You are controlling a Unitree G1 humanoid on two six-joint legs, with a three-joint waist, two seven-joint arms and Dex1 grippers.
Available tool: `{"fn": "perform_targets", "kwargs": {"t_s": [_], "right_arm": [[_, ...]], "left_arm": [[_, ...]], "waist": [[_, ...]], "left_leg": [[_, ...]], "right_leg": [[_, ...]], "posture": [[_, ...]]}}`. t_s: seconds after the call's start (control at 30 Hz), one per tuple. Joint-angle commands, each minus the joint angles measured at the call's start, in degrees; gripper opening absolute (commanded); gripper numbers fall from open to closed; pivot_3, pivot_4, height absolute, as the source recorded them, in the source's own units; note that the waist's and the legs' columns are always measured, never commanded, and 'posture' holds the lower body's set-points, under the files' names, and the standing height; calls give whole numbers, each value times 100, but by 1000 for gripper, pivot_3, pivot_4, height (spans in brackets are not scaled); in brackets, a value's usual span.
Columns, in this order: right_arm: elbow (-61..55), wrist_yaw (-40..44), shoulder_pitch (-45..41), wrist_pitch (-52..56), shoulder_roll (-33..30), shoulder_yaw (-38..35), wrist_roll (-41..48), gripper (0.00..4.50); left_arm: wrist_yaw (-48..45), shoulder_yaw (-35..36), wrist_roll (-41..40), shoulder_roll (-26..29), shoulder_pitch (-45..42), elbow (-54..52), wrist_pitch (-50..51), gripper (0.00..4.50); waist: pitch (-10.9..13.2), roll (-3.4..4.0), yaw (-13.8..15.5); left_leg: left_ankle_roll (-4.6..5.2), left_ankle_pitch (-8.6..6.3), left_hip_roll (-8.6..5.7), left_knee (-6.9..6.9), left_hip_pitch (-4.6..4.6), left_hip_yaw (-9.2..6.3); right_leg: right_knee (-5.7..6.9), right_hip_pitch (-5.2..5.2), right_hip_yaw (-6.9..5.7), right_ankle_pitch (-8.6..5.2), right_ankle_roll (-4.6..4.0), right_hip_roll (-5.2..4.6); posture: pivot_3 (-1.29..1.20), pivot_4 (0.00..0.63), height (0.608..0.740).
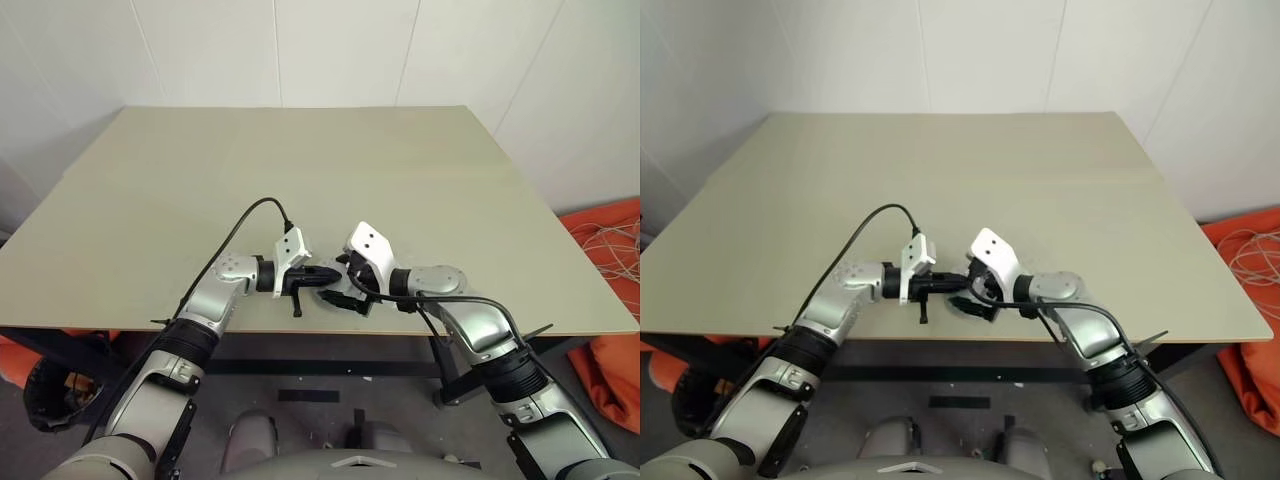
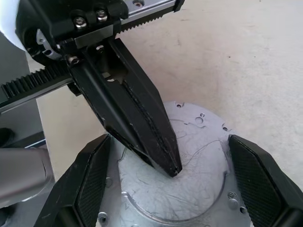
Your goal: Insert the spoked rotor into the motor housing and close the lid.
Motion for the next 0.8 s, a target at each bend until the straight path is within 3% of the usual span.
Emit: {"fn": "perform_targets", "kwargs": {"t_s": [0.03,0.2,0.53,0.67,0.8], "right_arm": [[-374,-22,-206,71,1,-270,129,4492],[-720,176,-147,230,-240,-392,291,4492],[-2205,876,682,1327,-1292,-1138,1573,4492],[-2059,588,847,1544,-1462,-1573,1676,4492],[-1544,-300,731,2033,-1218,-1988,1504,4492]], "left_arm": [[-8,-18,-4,36,-24,-97,10,0],[-15,-17,4,21,-35,-15,-40,0],[-9,-1,-3,-4,0,97,-136,0],[-3,-9,-5,-32,-1,122,-151,0],[-6,-18,-21,-37,9,46,-88,0]], "waist": [[0,0,0],[1,1,9],[1,1,63],[1,1,65],[0,2,69]], "left_leg": [[0,0,-1,0,-2,0],[1,0,-2,0,-16,-2],[7,-4,-4,0,-18,-6],[5,-3,-3,1,-15,-3],[2,1,-2,1,-8,-3]], "right_leg": [[0,-1,0,0,0,0],[0,-12,-1,1,0,0],[-6,-3,0,4,7,0],[-6,7,0,1,3,-1],[-4,11,-1,1,3,-1]], "posture": [[0,0,740],[0,0,740],[0,0,740],[0,0,740],[0,0,740]]}}
